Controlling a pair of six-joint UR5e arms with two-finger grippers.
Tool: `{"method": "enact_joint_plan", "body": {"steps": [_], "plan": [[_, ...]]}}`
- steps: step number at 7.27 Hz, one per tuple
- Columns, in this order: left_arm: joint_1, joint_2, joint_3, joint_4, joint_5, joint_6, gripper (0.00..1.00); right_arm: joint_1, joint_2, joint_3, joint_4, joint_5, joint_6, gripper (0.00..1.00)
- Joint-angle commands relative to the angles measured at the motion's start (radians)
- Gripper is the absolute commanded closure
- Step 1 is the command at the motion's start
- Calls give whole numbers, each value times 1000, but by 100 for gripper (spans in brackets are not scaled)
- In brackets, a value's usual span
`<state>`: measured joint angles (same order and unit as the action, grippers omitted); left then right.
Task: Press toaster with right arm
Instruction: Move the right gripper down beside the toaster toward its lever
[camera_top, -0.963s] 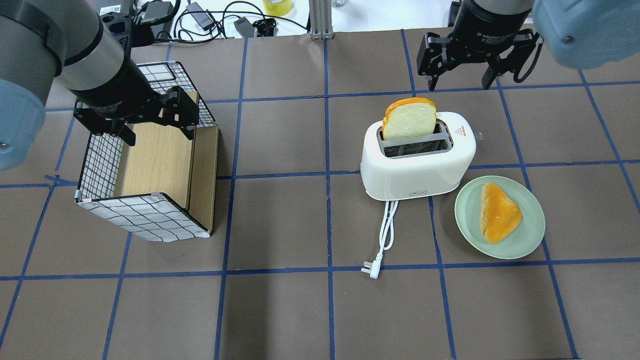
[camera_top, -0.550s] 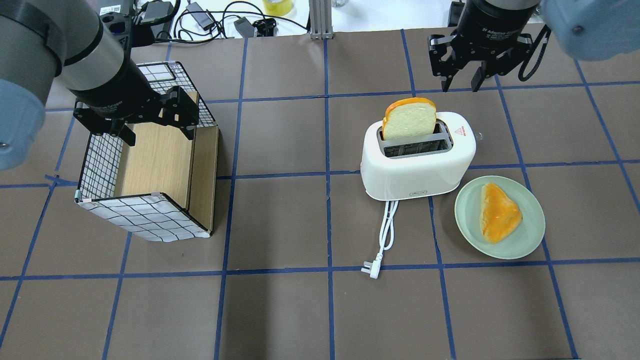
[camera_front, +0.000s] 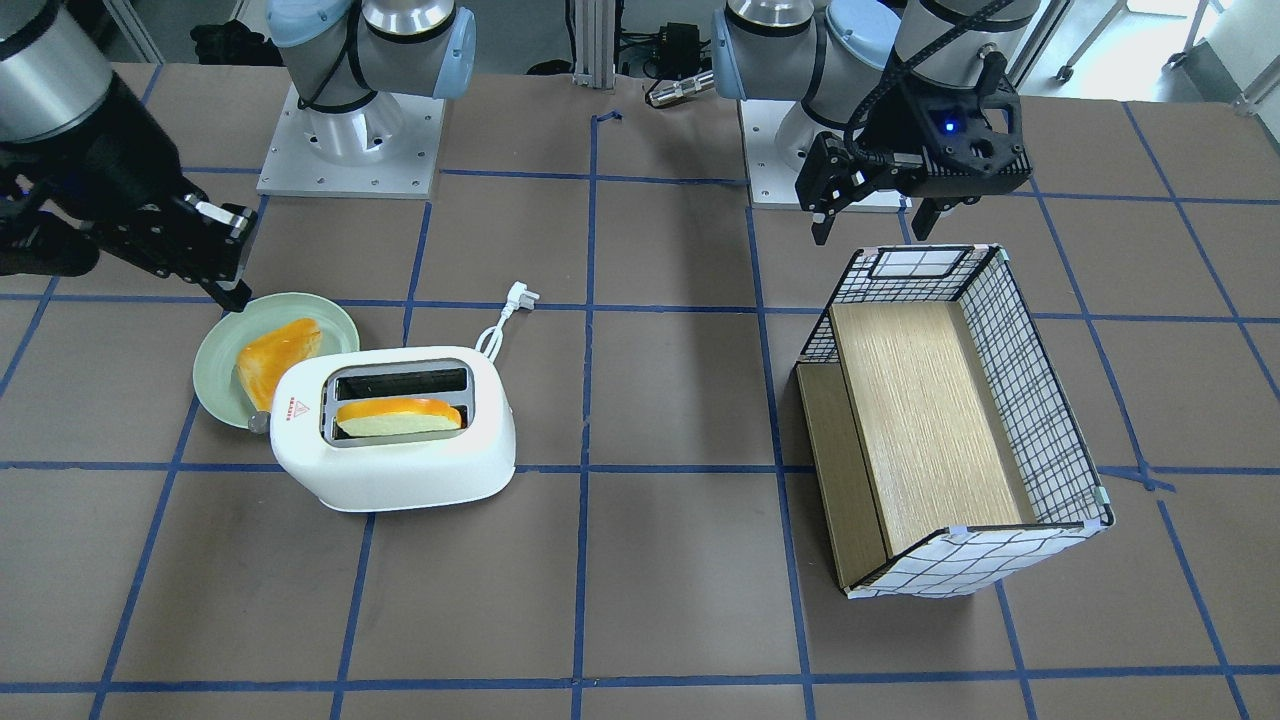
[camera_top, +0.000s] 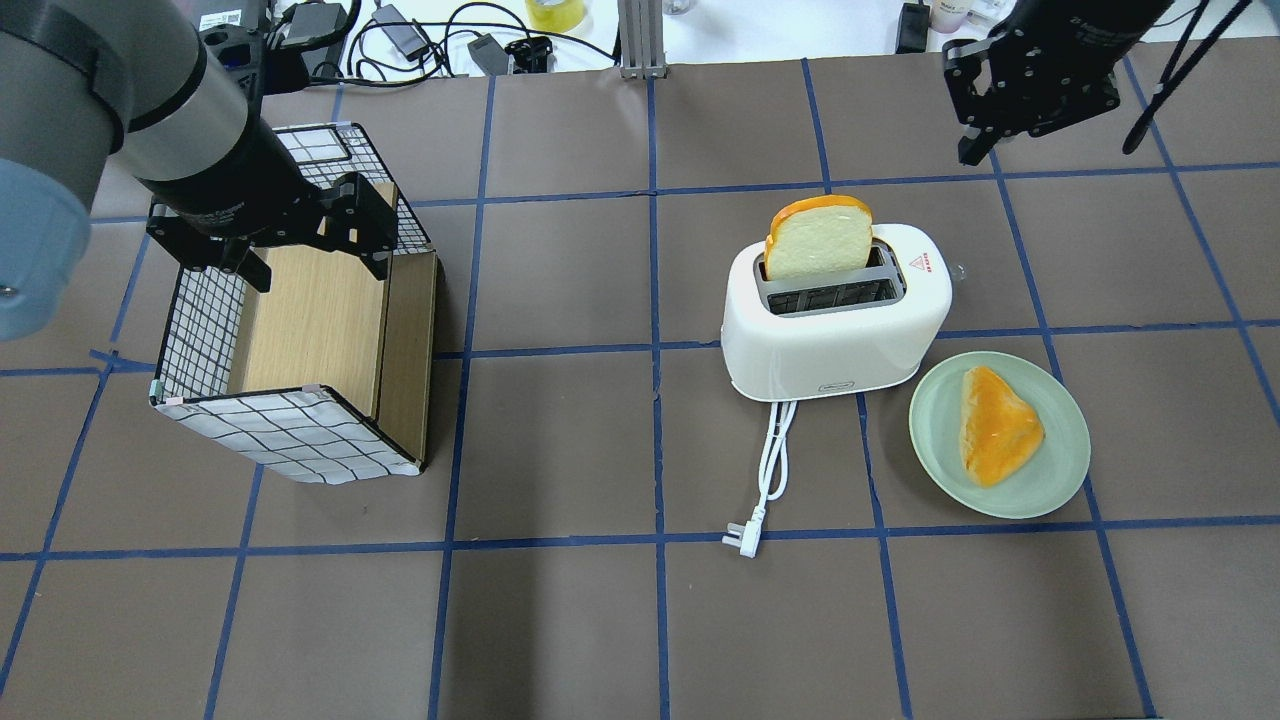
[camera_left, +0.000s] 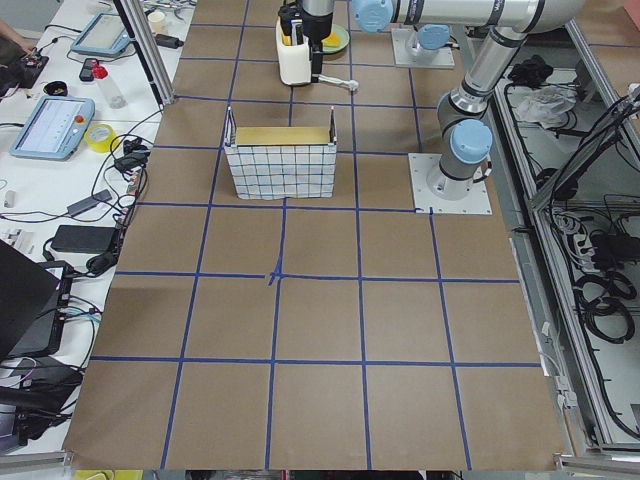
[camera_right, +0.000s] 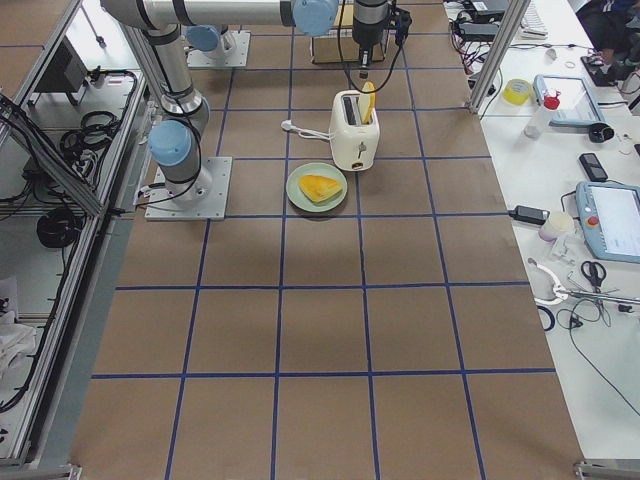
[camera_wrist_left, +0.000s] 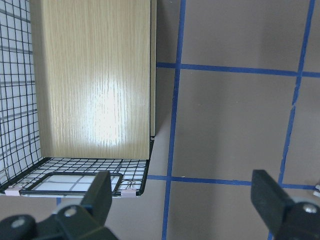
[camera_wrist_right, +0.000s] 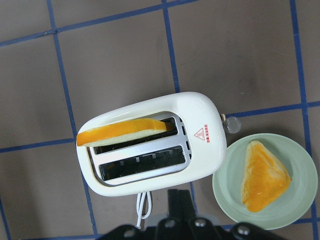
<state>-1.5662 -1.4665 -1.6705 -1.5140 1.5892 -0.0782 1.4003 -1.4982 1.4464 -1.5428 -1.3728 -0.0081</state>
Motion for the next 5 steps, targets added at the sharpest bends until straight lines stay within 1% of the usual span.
{"method": "enact_joint_plan", "body": {"steps": [1, 2, 3, 4, 5], "plan": [[0, 0, 0, -2, 0, 0, 0, -156, 24, 34, 4, 137, -174, 100], [0, 0, 0, -2, 0, 0, 0, -211, 27, 72, 3, 215, -231, 100], [0, 0, 0, -2, 0, 0, 0, -231, 42, 135, -20, 256, -304, 100], [0, 0, 0, 0, 0, 0, 0, -236, 46, 182, -67, 270, -353, 100], [0, 0, 0, 0, 0, 0, 0, -256, 50, 222, -94, 321, -378, 100]]}}
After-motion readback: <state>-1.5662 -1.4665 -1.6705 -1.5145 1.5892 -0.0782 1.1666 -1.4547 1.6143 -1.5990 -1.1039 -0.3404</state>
